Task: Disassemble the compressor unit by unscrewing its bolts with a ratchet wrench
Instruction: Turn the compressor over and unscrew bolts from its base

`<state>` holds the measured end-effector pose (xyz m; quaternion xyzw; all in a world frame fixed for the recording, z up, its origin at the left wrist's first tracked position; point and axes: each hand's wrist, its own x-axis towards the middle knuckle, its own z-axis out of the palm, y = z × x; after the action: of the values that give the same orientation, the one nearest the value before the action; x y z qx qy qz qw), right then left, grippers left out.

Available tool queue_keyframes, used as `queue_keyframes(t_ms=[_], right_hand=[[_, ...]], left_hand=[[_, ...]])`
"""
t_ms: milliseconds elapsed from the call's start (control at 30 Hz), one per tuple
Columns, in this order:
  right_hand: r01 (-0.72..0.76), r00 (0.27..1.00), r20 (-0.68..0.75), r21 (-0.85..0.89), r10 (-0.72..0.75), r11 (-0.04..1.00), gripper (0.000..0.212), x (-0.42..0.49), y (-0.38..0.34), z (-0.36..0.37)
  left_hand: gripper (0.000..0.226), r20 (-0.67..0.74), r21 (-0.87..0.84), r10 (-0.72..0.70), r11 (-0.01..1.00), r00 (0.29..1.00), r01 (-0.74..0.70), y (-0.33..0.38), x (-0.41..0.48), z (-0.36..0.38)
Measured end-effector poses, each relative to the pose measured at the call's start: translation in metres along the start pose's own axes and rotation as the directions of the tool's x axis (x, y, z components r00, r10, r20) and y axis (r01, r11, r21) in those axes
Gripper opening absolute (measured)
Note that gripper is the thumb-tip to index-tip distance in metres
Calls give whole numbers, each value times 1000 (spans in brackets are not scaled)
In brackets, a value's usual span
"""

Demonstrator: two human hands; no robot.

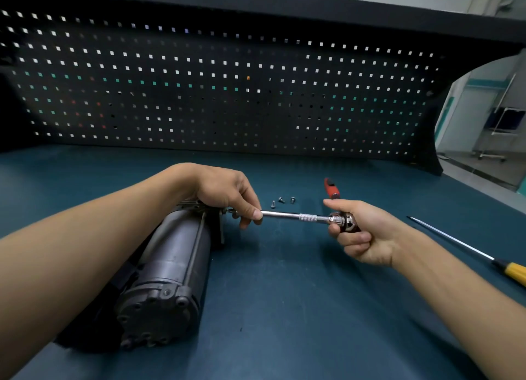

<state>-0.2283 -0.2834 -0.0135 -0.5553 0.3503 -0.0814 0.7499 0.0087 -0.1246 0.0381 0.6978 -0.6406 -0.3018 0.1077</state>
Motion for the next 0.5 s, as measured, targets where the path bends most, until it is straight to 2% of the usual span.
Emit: queue_keyframes(t_ms=[133,200,367,500], right_hand=[[168,984,-41,-142,-175,976,31,-2,3,2],[283,955,-27,-217,-296,934,36,-5,4,4],[572,794,53,-405,-606,713,44,-9,2,5],[650,714,131,-486,-687,583,46,-11,1,1]], left_hand=[[12,2,-11,10,1000,1000,-10,-1,1,0],[12,8,-3,13,1000,1000,-13,-1,1,-1],[25,-2,-8,10,1000,1000,-10,-1,0,-1],[38,15,14,11,1000,1000,-11,0,-1,-1]])
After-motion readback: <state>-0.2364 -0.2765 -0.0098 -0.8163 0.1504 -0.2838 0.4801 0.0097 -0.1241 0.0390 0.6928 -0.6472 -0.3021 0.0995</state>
